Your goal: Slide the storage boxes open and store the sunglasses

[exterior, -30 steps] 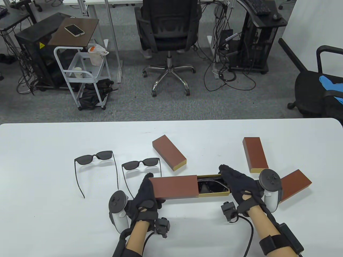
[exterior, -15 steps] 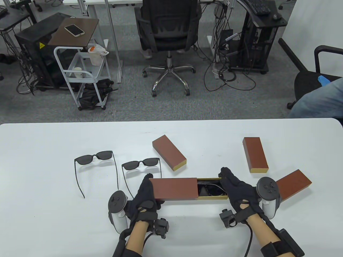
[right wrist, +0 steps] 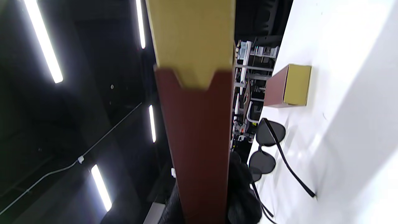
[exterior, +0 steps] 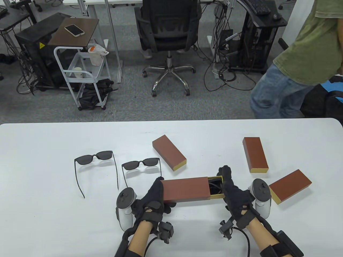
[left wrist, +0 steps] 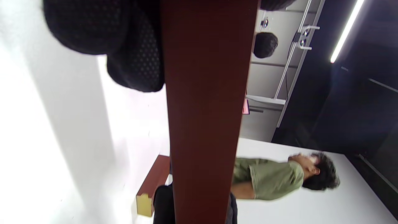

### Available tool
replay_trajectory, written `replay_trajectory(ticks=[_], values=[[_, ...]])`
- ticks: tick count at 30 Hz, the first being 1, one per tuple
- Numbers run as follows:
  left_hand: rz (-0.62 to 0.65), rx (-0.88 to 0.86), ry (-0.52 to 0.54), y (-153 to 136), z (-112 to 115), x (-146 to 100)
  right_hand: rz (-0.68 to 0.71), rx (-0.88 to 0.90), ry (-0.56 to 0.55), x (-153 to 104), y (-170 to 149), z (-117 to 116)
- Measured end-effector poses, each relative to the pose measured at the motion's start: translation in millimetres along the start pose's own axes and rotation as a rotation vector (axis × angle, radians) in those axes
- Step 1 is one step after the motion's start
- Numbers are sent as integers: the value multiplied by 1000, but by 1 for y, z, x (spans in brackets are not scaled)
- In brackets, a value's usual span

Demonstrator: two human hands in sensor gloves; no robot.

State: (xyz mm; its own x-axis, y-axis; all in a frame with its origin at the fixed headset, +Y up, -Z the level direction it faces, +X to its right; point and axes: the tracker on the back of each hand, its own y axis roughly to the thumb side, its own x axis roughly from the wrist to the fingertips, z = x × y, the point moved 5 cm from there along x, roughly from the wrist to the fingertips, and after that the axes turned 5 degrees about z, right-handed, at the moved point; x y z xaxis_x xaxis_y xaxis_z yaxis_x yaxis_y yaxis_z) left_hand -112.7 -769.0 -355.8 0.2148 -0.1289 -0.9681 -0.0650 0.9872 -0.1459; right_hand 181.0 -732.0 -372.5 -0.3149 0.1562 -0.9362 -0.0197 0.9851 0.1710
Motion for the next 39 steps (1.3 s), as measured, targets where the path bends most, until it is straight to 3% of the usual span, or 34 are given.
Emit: replay_trajectory(ticks=[7,14,17,19,23,26,29,39], values=[[-10,36,-71,1,16,0,-6,-35,90,-1,-1,-19],[4,69,-116,1,18,1,9,-56,95,-2,-2,-23],[-5,66,-114,-1,12,3,42,-60,17,-1,3,-13],[-3,37,-119,-1,10,4,89,-85,27,-1,8,-12],[8,58,-80,-2,3,5,188,-336,63,-1,26,-20],[11,78,-16,-2,-4,4,262,-628,130,-2,37,-34],[13,118,5,-2,-9,4,302,-814,120,-2,42,-41],[49,301,150,8,-25,2,289,-866,101,16,43,-41]])
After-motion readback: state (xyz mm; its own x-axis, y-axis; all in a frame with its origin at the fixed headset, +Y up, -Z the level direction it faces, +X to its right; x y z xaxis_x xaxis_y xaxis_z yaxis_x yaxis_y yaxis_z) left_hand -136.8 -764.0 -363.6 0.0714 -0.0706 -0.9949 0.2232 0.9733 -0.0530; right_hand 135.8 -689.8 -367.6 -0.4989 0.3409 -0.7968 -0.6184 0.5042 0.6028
